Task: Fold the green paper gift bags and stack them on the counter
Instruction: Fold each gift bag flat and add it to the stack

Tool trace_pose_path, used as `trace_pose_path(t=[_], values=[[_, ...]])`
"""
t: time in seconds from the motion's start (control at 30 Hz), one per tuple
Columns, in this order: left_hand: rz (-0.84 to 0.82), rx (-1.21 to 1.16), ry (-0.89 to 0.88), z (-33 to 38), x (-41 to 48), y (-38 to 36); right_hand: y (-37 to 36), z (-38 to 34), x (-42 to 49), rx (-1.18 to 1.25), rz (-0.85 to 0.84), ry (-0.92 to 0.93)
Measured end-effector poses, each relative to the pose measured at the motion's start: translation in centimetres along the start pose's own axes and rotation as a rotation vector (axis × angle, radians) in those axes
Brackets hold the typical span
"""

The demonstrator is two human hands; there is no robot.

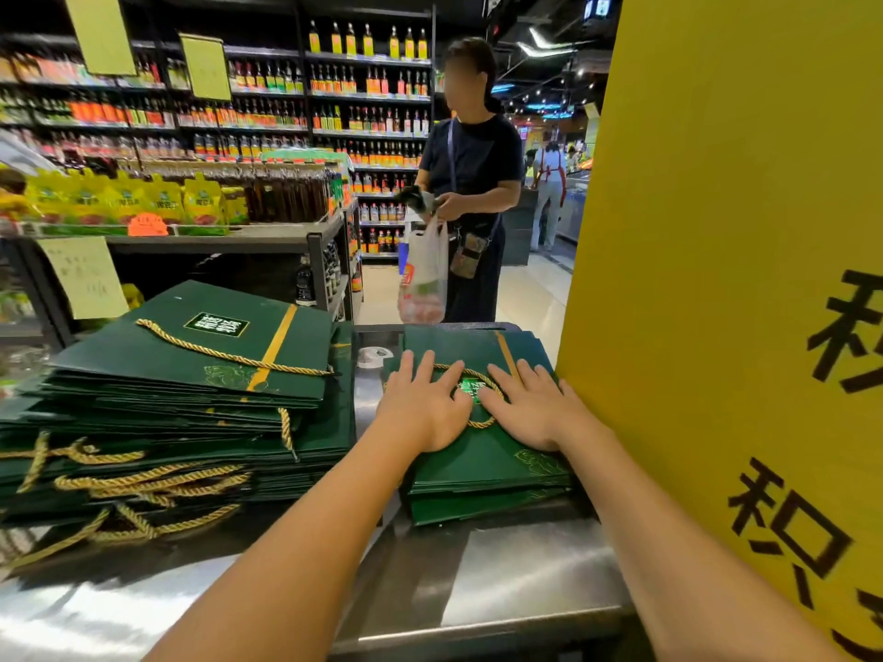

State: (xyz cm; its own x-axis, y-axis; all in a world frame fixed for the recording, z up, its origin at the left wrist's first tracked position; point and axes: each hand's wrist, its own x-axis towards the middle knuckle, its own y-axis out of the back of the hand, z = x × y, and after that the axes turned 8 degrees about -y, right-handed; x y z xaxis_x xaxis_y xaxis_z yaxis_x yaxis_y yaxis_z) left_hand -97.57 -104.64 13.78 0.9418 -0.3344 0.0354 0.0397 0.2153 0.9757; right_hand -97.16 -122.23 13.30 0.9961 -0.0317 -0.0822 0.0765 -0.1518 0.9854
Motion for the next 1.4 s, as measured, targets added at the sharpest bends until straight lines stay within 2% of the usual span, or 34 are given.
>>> trace_pose_path(t=[0.1, 0.3, 0.37, 0.43, 0.53, 0.67, 0.83, 0.93, 1.1, 1.23, 1.4], values=[[0.064, -0.014, -0.003, 0.4, -0.9, 0.3, 0.0, 0.0, -0.2, 0.035, 0.06, 0.036], [0.343, 0.041, -0.032, 1.2, -4.1, 4.8, 2.3, -0.8, -1.8, 0.028, 0.388, 0.13], [0.456, 0.096, -0.086, 1.1, -6.0, 7.1, 3.1, -2.2, -2.7, 0.131, 0.536, 0.183], [0.502, 0.124, -0.105, 0.4, -8.1, 9.5, 3.8, -4.4, -4.0, 0.278, 0.629, 0.253], [0.497, 0.169, -0.014, -2.5, -11.3, 12.5, 4.4, -8.4, -6.2, 0.506, 0.485, 0.357], [0.531, 0.195, 0.166, -8.4, -15.9, 15.1, 3.9, -13.5, -7.6, 0.558, 0.339, 0.43], [0.62, 0.2, 0.349, -14.0, -20.8, 16.6, 2.8, -17.5, -7.6, 0.603, 0.276, 0.312], [0.591, 0.121, 0.447, -15.9, -22.1, 16.2, 1.8, -18.8, -7.4, 0.566, 0.221, 0.238], [0.559, -0.084, 0.484, -17.2, -22.7, 15.2, 1.3, -19.4, -7.5, 0.53, 0.215, 0.164], [0.627, -0.091, 0.516, -17.1, -22.6, 14.5, 1.2, -19.6, -7.8, 0.56, 0.206, 0.139], [0.782, -0.248, 0.492, -16.2, -23.0, 14.1, 1.3, -19.5, -8.8, 0.653, 0.33, 0.17]])
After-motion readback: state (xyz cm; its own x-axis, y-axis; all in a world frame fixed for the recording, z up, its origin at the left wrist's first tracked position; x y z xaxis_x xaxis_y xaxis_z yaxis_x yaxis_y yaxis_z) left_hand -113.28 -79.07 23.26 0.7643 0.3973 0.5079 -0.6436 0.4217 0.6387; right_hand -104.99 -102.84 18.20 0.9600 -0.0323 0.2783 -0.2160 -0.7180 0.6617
